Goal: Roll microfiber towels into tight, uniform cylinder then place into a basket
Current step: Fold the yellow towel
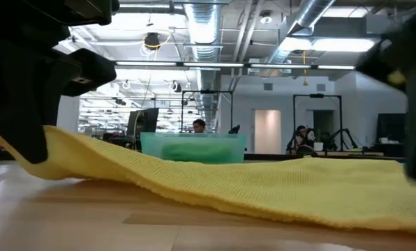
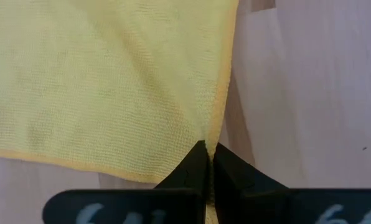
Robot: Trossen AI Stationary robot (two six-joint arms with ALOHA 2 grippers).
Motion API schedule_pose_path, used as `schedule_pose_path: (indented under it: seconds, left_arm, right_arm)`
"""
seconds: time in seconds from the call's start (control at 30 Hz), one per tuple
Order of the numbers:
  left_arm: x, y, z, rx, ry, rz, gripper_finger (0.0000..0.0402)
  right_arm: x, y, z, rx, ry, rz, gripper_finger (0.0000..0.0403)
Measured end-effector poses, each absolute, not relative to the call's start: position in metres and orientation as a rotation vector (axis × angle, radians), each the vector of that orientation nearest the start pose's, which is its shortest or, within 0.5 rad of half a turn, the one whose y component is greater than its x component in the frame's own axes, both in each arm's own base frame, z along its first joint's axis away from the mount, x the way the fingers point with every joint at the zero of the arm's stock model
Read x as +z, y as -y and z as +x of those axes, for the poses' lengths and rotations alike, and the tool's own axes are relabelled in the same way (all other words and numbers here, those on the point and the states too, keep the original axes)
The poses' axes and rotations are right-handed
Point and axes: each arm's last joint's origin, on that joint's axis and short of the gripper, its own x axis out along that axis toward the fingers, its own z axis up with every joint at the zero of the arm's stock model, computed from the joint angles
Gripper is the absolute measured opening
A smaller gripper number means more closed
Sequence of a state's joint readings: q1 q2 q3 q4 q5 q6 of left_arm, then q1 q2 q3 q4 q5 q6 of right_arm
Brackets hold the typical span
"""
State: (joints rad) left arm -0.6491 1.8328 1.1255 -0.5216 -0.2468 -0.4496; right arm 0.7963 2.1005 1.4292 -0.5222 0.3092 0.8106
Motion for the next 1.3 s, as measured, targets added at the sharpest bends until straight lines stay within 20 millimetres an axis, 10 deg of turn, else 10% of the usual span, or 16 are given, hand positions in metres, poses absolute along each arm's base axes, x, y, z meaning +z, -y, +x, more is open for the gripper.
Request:
schedule_pose_path:
  seconds: [1.3]
  left_arm:
    - [0.155,0.204,0.28,-0.091,-1.147,0.116,0.0]
  right_arm:
    - [0.121,-0.282,0.302,-0.135,-1.202,0.16,0.0103]
